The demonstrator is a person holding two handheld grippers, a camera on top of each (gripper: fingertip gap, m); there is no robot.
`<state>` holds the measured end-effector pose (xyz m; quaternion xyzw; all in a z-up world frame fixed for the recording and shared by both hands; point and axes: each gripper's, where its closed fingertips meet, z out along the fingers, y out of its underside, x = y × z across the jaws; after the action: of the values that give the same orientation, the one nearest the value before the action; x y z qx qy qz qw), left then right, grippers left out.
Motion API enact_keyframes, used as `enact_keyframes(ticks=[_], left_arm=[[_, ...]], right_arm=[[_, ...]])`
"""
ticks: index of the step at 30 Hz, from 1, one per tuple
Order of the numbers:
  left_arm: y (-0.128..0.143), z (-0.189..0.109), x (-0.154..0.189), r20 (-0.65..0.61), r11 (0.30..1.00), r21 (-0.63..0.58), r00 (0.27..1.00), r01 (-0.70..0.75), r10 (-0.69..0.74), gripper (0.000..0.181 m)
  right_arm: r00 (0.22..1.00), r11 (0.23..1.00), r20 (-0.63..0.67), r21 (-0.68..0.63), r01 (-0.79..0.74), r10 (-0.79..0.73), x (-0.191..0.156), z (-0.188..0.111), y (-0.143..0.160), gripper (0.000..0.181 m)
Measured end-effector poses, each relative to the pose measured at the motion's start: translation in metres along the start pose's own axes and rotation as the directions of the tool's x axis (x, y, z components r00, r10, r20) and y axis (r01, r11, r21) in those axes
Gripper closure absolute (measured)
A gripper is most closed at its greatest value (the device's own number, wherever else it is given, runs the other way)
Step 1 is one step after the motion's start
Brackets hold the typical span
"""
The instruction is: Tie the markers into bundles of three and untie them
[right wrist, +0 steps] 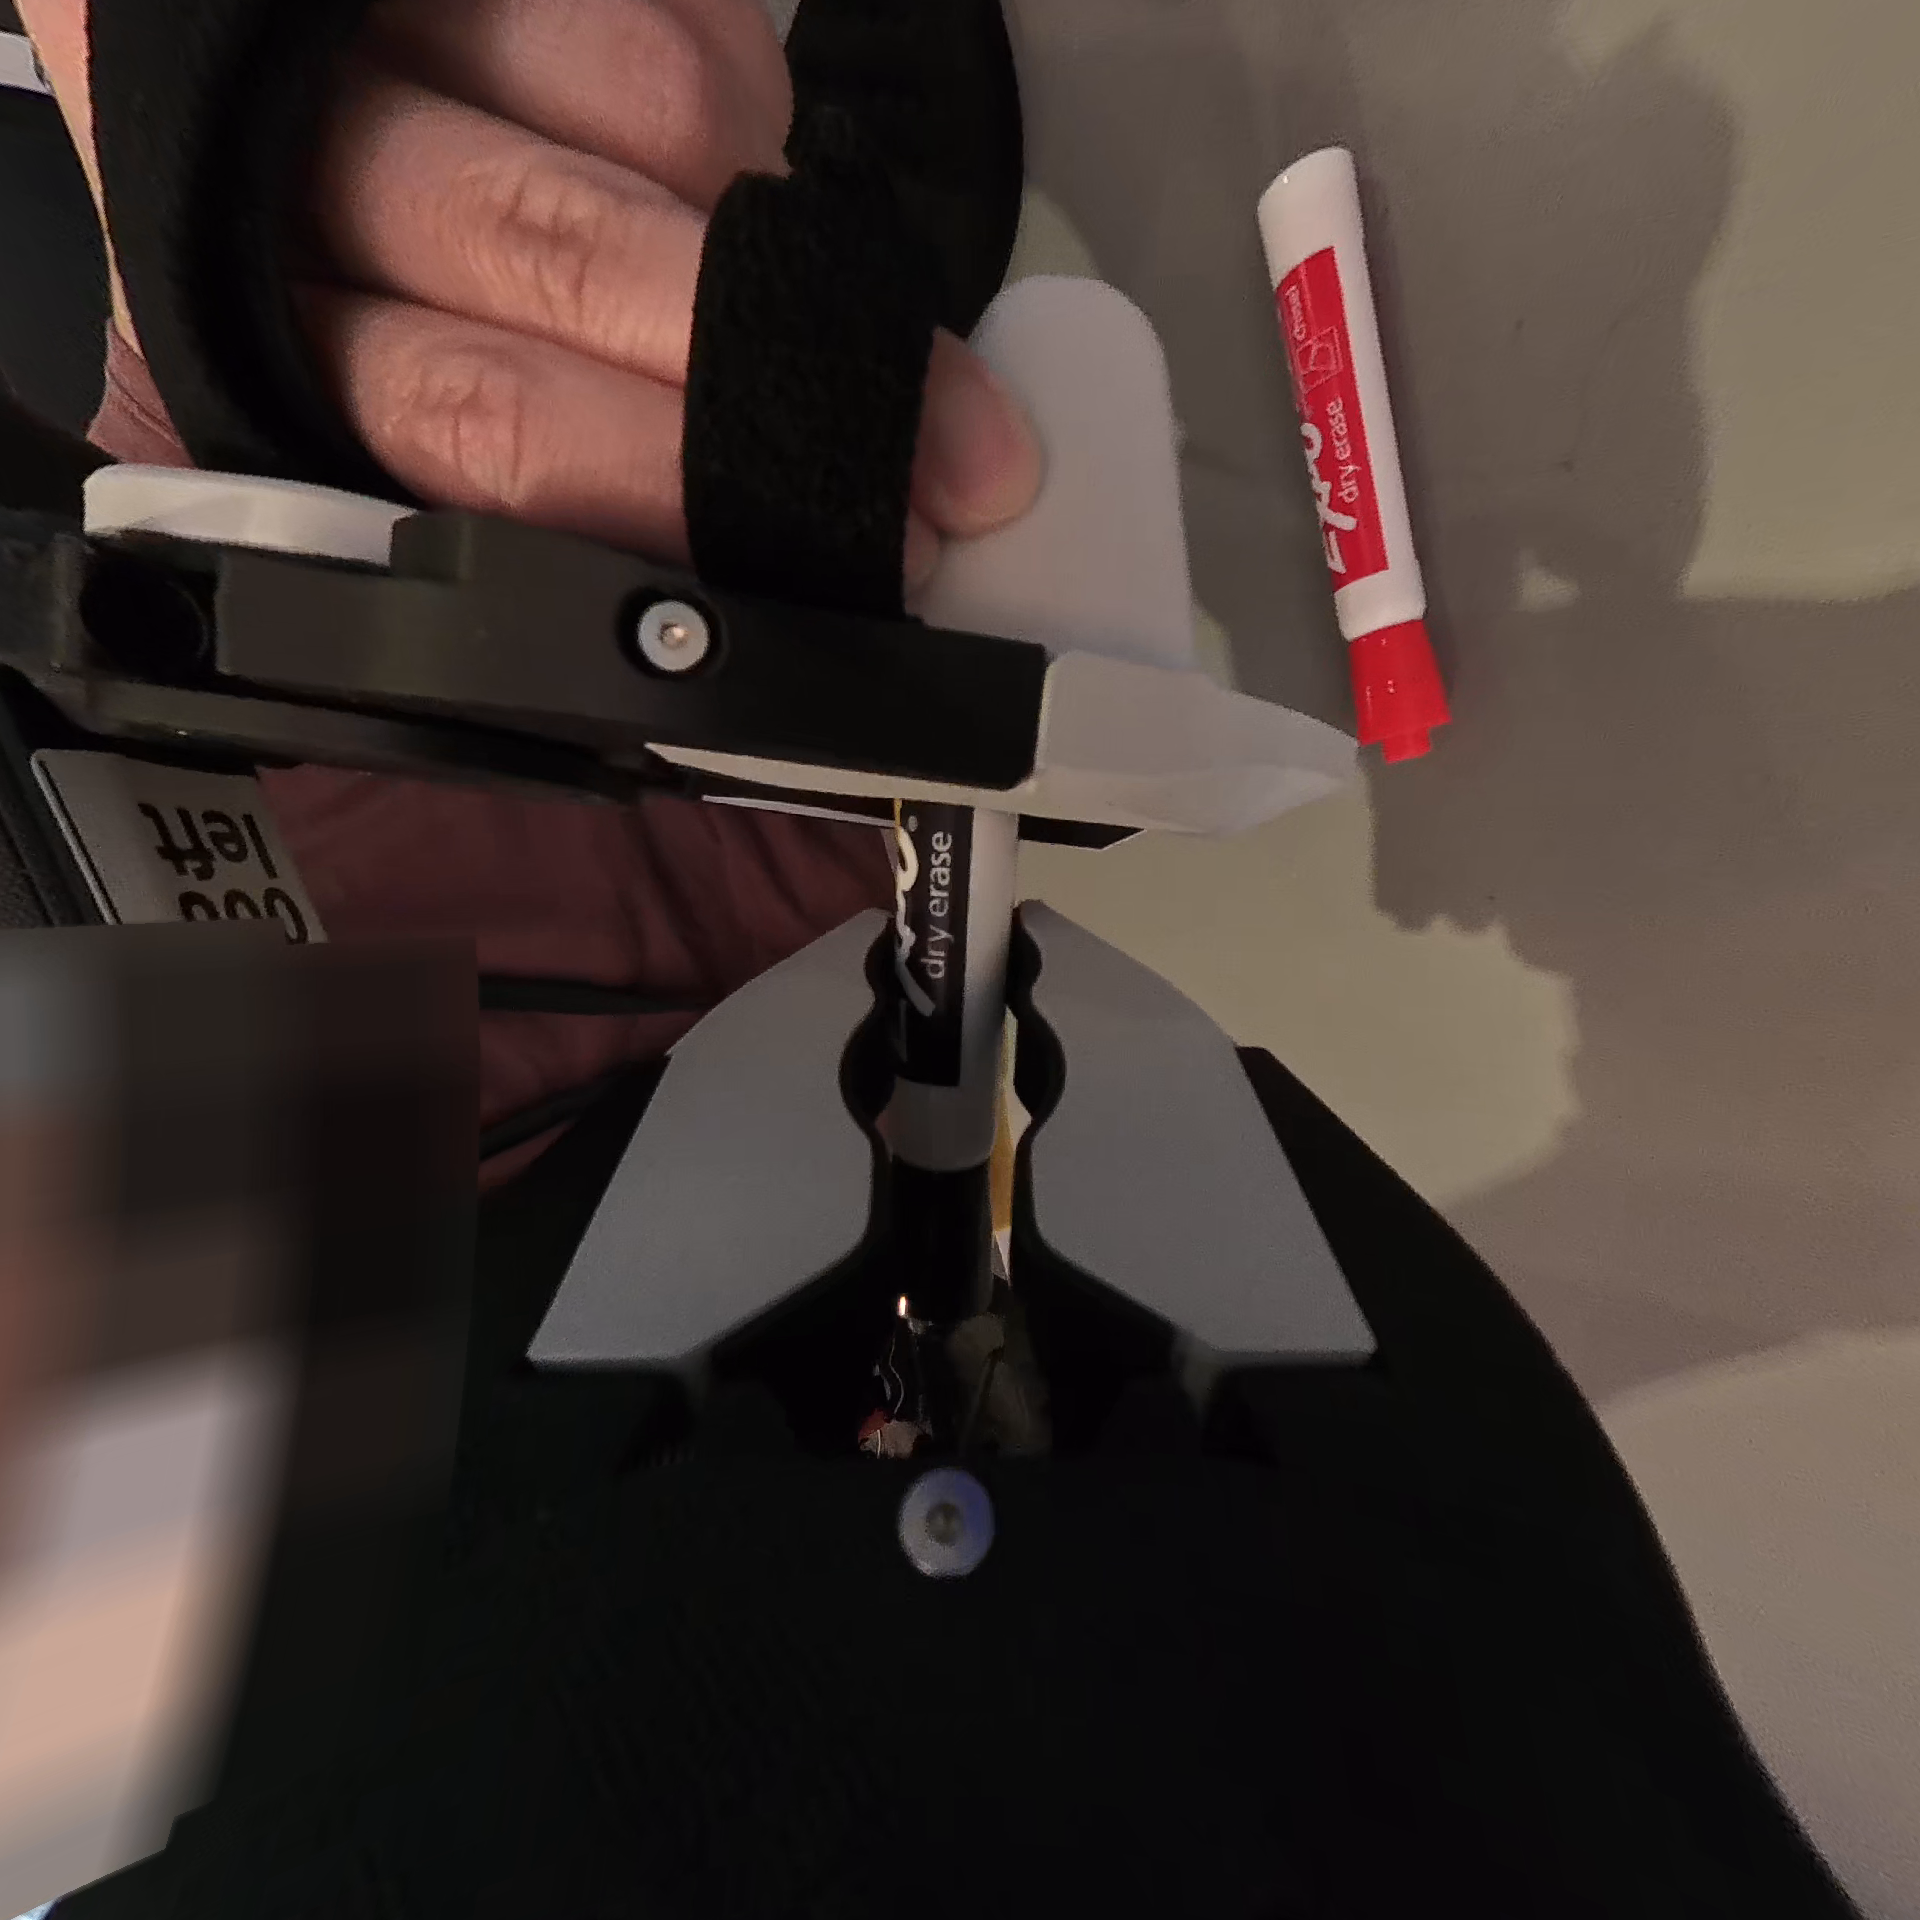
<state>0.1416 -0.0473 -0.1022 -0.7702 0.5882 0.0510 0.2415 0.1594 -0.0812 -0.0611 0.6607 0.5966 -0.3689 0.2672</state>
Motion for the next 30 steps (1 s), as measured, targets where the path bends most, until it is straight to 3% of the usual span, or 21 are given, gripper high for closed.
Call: enact_keyframes(ticks=[13,22,27,30], left_arm=[[0.004,-0.005,0.002,0.007,0.999,-0.035,1.000,-0.023,0.023,0.139],[0.014,-0.008,0.002,0.010,1.000,-0.023,1.000,0.014,-0.014,0.139],[0.032,-0.017,0.000,0.016,0.998,-0.028,0.998,0.063,-0.062,0.139],[0.051,-0.026,-0.002,0.029,0.994,-0.051,0.995,0.096,-0.095,0.139]], right_arm=[[0.999,0.999,0.014,-0.021,0.035,-0.034,-0.005,0.001,0.003,0.157],[0.990,0.990,-0.061,0.060,0.129,-0.125,-0.001,-0.011,-0.003,0.134],[0.945,0.938,-0.193,0.179,0.298,-0.263,0.002,-0.038,-0.008,0.122],[0.858,0.843,-0.357,0.259,0.471,-0.370,0.006,-0.060,-0.007,0.115]])
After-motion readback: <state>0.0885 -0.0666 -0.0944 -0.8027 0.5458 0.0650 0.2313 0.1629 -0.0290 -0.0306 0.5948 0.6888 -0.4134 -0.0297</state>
